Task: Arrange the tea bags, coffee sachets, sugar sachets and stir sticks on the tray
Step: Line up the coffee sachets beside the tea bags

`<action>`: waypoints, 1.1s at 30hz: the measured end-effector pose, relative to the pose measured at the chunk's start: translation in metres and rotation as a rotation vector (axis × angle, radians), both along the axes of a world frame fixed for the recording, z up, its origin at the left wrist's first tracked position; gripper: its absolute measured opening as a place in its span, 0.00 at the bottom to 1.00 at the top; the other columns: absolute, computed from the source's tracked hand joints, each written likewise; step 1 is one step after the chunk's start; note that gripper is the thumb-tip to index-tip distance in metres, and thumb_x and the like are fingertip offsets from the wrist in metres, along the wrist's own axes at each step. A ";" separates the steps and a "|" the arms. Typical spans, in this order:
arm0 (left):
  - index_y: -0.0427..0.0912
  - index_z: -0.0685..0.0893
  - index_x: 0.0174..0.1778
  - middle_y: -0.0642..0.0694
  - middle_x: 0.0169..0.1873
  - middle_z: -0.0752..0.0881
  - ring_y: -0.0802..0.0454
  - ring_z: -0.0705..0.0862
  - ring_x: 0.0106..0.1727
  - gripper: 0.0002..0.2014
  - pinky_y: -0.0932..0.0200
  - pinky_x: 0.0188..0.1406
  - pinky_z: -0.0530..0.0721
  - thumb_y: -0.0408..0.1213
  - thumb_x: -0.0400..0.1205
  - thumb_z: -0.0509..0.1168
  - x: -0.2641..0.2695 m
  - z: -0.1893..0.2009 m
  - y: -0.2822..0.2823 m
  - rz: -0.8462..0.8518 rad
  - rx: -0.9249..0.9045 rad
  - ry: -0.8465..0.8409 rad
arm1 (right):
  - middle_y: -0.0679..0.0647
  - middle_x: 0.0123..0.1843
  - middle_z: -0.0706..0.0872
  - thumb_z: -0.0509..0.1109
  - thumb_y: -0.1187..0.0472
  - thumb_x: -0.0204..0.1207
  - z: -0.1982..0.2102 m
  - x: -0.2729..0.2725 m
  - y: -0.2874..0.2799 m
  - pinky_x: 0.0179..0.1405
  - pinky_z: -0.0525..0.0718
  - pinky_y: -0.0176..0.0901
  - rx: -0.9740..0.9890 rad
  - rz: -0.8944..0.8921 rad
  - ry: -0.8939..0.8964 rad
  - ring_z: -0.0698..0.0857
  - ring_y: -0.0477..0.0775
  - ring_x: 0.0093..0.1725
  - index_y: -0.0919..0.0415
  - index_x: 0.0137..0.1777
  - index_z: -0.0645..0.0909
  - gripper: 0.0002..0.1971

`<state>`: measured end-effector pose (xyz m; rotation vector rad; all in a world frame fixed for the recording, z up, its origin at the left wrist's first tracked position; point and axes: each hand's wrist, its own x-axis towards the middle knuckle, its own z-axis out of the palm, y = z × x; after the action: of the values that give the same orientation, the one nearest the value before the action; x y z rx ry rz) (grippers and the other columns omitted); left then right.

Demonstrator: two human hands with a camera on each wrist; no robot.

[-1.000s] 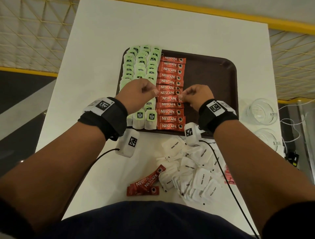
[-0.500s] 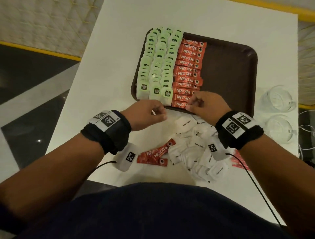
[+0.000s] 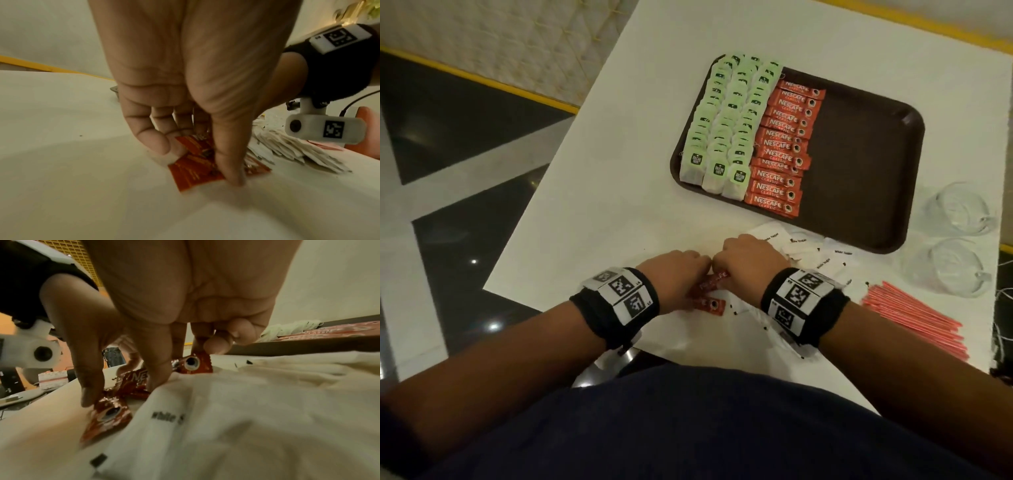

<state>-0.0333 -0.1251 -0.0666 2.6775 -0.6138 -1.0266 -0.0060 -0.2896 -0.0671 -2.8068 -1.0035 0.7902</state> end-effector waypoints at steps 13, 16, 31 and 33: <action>0.43 0.76 0.64 0.43 0.57 0.81 0.41 0.83 0.57 0.20 0.49 0.47 0.75 0.47 0.80 0.70 0.020 -0.005 -0.005 -0.063 0.171 -0.102 | 0.54 0.51 0.84 0.68 0.57 0.81 0.014 0.027 -0.026 0.55 0.80 0.52 0.191 -0.234 -0.053 0.81 0.56 0.54 0.54 0.54 0.89 0.09; 0.44 0.79 0.63 0.43 0.59 0.81 0.41 0.83 0.58 0.18 0.49 0.50 0.78 0.47 0.81 0.70 0.025 -0.005 -0.004 -0.075 0.193 -0.060 | 0.53 0.52 0.85 0.70 0.59 0.80 0.014 0.030 -0.036 0.55 0.80 0.51 0.251 -0.307 -0.081 0.81 0.55 0.54 0.56 0.53 0.89 0.08; 0.43 0.74 0.64 0.44 0.57 0.82 0.43 0.82 0.53 0.13 0.48 0.53 0.82 0.44 0.87 0.61 0.050 -0.002 0.001 -0.183 0.145 0.005 | 0.43 0.43 0.85 0.74 0.58 0.76 0.008 0.040 -0.076 0.34 0.72 0.22 0.469 -0.854 -0.043 0.79 0.36 0.38 0.53 0.48 0.85 0.02; 0.43 0.71 0.65 0.43 0.54 0.84 0.45 0.83 0.48 0.14 0.50 0.49 0.81 0.45 0.88 0.59 0.061 0.004 0.003 -0.142 0.127 0.075 | 0.44 0.42 0.86 0.75 0.59 0.76 0.008 0.048 -0.081 0.40 0.74 0.26 0.528 -0.922 -0.044 0.81 0.39 0.40 0.54 0.47 0.85 0.03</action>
<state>0.0276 -0.1217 -0.0627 2.7203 -0.7564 -1.2368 0.0417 -0.3709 -0.0591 -2.3854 0.1408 0.2761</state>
